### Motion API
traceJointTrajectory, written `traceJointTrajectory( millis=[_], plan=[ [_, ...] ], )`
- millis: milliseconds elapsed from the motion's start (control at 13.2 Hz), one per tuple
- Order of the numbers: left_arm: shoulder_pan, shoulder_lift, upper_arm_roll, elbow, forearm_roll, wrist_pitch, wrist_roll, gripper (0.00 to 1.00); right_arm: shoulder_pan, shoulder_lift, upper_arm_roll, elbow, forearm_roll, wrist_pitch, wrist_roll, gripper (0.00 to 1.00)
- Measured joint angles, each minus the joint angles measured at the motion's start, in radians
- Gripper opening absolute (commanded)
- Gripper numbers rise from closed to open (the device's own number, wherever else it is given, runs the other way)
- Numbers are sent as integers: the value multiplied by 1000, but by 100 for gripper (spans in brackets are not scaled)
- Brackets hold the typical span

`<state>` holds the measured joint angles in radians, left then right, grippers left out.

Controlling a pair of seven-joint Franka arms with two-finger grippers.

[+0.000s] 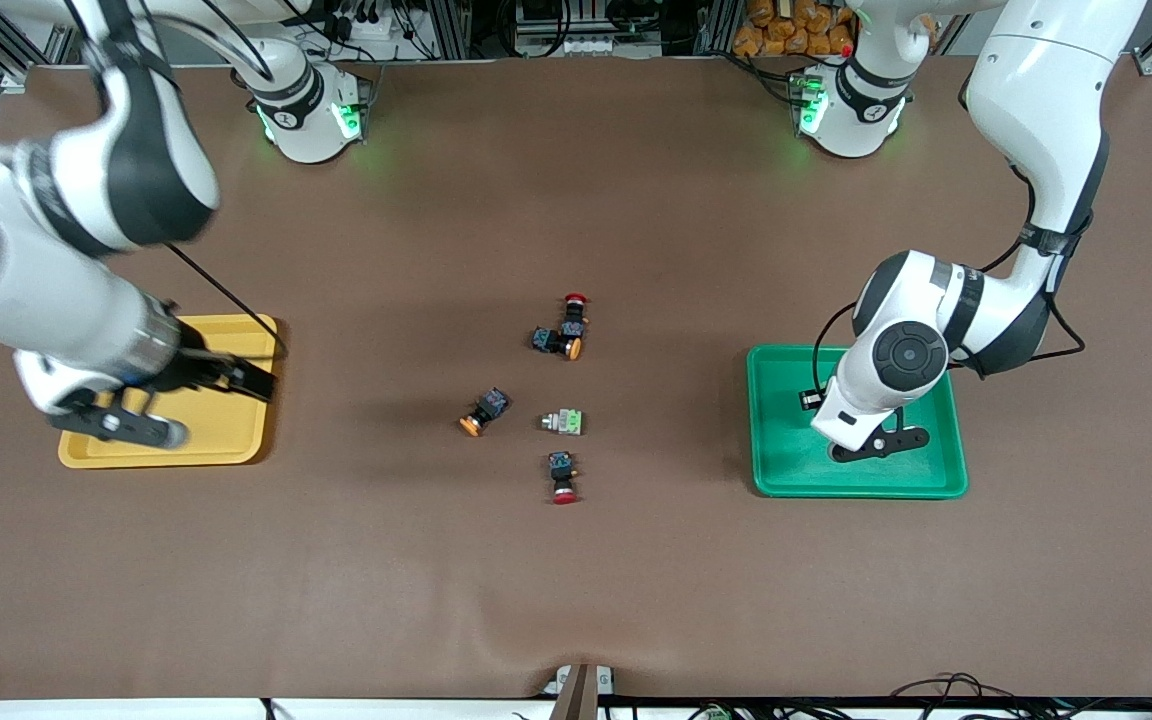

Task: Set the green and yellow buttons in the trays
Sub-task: 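Release the button in the green tray while the right gripper reaches the orange button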

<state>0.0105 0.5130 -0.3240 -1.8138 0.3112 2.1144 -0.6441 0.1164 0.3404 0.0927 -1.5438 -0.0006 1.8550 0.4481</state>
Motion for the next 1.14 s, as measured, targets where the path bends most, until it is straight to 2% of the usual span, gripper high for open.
traceJointTrajectory(
  millis=[227,530,758,833,909,985,1061,1136],
  plan=[
    [0,0,0,-4,0,8,0,0,41,55,1,1,0,28,92,100],
    [0,0,-2,-5,0,11,0,0,137,141,3,0,-2,144,274,100],
    [0,-1,-2,-5,0,16,0,32,223,189,2,0,-10,162,444,100],
    [0,-2,-3,-4,0,17,0,45,244,203,2,0,-29,174,488,100],
    [0,-4,-3,-4,0,18,0,64,261,217,2,0,-46,195,529,100],
    [1,-5,-4,-3,0,19,0,95,275,234,2,-1,-62,216,565,100],
    [1,-8,-8,-2,0,20,0,100,289,255,1,-2,-75,241,592,100],
    [1,-13,-13,0,0,21,0,100,301,278,1,-2,-85,274,617,100]
  ],
)
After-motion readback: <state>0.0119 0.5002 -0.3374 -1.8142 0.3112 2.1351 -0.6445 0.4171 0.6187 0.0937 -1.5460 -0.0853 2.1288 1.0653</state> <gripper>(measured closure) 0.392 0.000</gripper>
